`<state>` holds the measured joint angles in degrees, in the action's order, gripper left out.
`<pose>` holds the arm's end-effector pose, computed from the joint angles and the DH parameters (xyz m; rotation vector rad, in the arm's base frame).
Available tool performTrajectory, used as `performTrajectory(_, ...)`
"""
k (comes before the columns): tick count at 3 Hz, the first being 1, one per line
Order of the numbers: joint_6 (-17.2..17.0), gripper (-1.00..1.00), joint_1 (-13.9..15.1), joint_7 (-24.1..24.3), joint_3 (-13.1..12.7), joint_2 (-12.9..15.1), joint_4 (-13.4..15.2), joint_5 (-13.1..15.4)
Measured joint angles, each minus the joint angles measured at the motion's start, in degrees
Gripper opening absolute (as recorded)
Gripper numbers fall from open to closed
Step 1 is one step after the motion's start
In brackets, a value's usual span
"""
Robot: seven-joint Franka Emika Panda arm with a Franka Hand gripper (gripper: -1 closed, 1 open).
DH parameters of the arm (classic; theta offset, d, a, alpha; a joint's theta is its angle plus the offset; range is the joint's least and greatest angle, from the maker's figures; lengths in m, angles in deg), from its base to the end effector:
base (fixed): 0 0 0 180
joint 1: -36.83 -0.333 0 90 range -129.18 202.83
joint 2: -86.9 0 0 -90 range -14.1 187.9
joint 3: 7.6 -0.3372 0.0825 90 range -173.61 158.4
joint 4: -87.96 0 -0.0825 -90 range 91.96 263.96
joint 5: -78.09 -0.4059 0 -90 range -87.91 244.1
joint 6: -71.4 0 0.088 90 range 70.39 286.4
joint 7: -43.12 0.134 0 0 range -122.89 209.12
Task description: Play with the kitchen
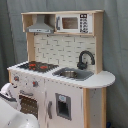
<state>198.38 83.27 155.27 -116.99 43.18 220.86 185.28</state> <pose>0.3111 0.4607 0.2607 1.3883 0.9450 1.8569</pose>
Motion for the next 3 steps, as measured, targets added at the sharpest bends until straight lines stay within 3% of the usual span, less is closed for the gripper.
performTrajectory(2,-1.98,1.0,0.11,10.18,0.71,0.01,6.27,-1.29)
performTrajectory(3,-0.87,1.0,1.25,14.25,1.82,0.1,6.05,-5.43)
